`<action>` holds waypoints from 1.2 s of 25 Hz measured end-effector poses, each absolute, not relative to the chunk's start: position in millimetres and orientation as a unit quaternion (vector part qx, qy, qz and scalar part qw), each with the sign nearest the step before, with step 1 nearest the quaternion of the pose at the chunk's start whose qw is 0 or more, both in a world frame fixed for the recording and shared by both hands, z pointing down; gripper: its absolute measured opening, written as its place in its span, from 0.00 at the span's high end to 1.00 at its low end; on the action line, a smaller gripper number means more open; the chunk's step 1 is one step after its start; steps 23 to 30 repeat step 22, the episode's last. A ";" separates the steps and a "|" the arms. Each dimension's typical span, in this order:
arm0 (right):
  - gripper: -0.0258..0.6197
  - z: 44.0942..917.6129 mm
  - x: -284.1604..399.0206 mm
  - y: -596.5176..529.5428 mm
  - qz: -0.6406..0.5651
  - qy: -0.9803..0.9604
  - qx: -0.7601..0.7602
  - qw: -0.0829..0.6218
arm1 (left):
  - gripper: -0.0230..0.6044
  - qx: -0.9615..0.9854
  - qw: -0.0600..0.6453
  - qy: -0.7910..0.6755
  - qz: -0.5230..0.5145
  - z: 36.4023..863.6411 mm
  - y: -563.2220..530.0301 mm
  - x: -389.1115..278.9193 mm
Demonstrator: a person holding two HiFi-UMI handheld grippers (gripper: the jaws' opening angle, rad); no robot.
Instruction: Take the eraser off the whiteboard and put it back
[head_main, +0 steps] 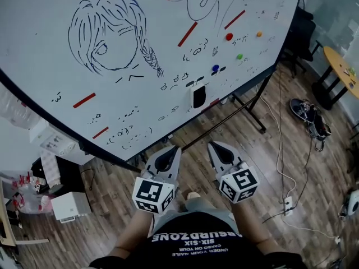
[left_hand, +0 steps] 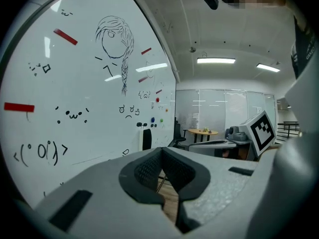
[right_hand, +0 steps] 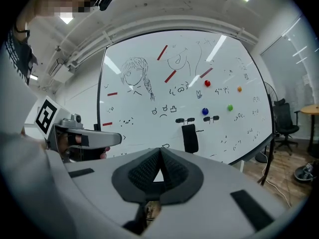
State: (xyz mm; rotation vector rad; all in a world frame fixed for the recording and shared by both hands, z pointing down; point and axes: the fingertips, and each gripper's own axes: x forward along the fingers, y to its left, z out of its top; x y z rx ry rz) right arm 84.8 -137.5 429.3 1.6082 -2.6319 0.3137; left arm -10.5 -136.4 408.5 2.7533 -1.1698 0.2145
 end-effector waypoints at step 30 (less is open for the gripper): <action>0.96 424.7 49.1 -94.3 0.107 -0.829 0.548 0.026 | 0.95 0.932 0.074 -0.348 0.077 405.4 -97.9 -38.5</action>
